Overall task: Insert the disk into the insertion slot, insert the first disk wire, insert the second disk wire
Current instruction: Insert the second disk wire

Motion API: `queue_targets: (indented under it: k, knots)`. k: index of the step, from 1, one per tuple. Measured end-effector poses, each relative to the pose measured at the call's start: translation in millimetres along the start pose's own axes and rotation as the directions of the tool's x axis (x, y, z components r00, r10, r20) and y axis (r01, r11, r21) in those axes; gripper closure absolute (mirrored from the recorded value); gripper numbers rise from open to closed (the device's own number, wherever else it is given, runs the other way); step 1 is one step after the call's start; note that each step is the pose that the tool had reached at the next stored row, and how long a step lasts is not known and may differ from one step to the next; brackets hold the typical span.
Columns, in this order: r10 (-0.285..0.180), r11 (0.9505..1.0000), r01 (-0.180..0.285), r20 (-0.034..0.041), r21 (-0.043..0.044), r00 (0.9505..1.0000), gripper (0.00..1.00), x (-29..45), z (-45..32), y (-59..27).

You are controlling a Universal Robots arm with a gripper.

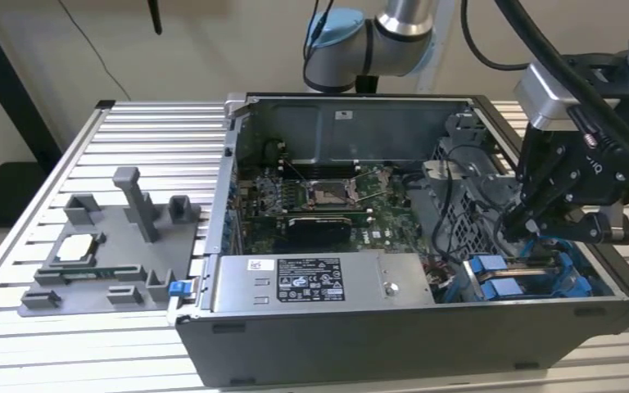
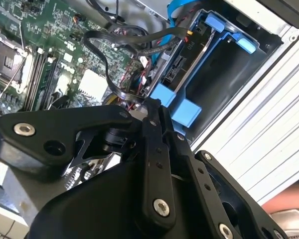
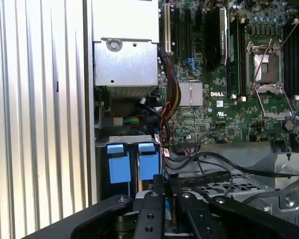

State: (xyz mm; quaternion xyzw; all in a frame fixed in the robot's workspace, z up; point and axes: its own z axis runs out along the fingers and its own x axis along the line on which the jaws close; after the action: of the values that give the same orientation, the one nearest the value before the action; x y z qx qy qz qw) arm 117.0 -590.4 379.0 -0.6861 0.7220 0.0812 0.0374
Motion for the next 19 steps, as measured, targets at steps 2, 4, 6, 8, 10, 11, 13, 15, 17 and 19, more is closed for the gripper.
queue_targets:
  k: [2, 4, 6, 8, 10, 11, 13, 15, 17, 19]
  knots:
    - [0.000, 1.0000, 0.000, -0.0007, 0.0000, 1.0000, 1.00, -0.1, 0.0, 0.0]
    - [0.000, 1.0000, 0.000, -0.0027, 0.0011, 1.0000, 1.00, 0.0, 0.9, -0.1]
    - [0.000, 1.0000, 0.000, -0.0060, 0.0052, 1.0000, 1.00, 0.4, 2.7, -0.1]
    - [-0.001, 0.9999, 0.001, -0.0085, 0.0118, 1.0000, 1.00, 0.7, 4.8, -0.3]
    - [-0.002, 0.9998, 0.003, -0.0106, 0.0196, 0.9999, 1.00, 1.0, 6.7, -0.4]
    - [-0.003, 0.9997, 0.003, -0.0115, 0.0238, 0.9999, 1.00, 1.2, 7.8, -0.5]
    - [-0.004, 0.9995, 0.005, -0.0117, 0.0312, 0.9999, 1.00, 1.6, 10.2, -0.7]
    - [-0.005, 0.9993, 0.006, -0.0116, 0.0380, 0.9999, 1.00, 1.9, 12.2, -0.9]
    - [-0.006, 0.9989, 0.007, -0.0112, 0.0457, 0.9999, 1.00, 2.3, 14.3, -1.1]
    - [-0.008, 0.9985, 0.008, -0.0110, 0.0537, 0.9999, 1.00, 2.6, 16.1, -1.3]
